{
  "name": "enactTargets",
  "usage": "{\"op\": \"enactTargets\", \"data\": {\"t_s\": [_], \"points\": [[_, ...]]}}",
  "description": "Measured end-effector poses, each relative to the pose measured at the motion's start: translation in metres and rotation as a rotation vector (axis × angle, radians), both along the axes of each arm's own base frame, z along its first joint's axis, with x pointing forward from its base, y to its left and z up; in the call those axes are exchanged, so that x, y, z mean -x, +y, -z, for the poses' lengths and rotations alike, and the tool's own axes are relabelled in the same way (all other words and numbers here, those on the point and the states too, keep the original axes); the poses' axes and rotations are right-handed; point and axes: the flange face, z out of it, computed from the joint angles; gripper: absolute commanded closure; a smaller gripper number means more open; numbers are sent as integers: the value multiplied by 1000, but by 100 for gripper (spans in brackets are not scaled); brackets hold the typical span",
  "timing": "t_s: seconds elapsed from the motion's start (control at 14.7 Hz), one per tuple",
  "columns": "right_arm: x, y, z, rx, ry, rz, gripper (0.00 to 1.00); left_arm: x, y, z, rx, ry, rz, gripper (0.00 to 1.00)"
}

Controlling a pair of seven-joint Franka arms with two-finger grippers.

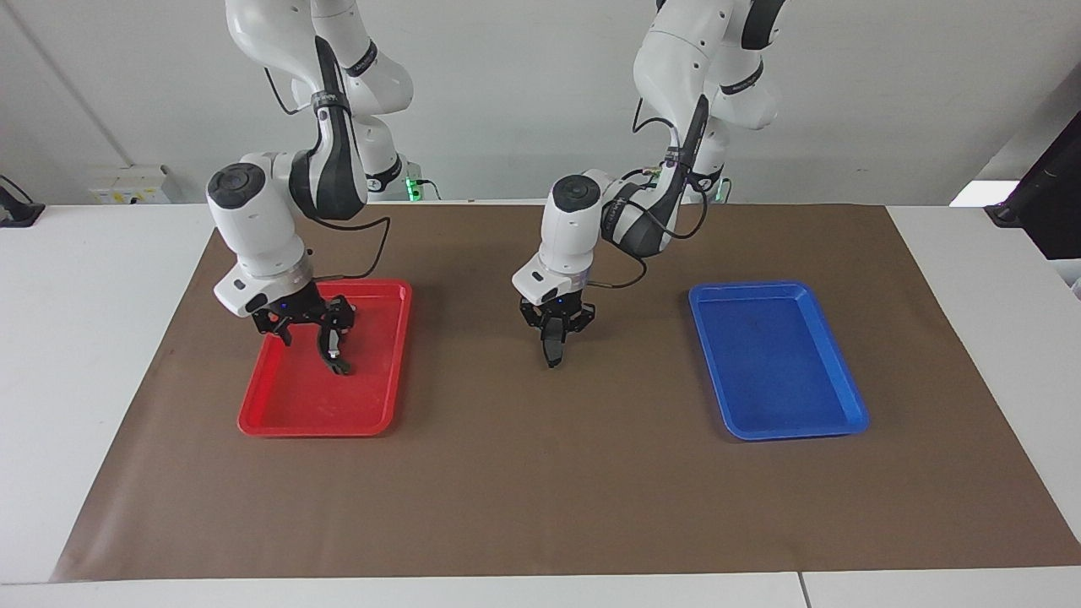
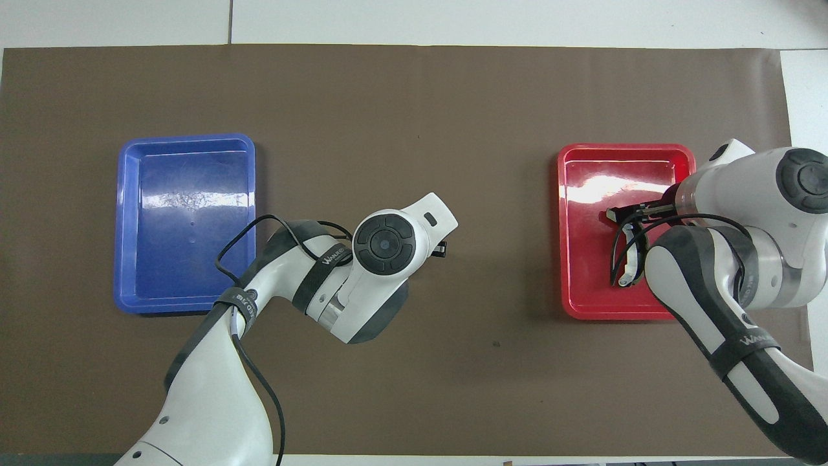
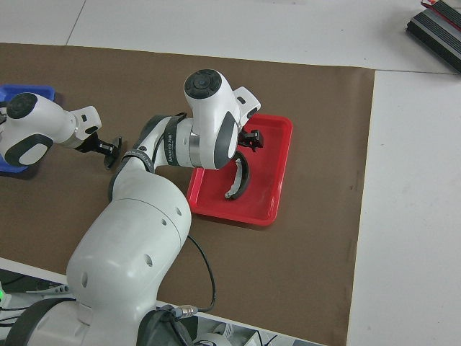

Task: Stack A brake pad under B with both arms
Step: 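Grasp the curved pad with the right gripper while the left gripper carries the flat pad, then set the flat pad on the table with the left gripper while the right gripper lifts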

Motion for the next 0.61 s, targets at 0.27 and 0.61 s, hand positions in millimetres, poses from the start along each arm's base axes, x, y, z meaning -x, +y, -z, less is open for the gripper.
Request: {"op": "enactTargets", "data": {"t_s": [0.27,0.61], "points": [[15,-6,31,1,34,-37,1,-19,15,-21,20,-31,-35,0],[20,-3,43,0,32,-39,21,-55,112,-90,-16,-4,-96,0]]}}
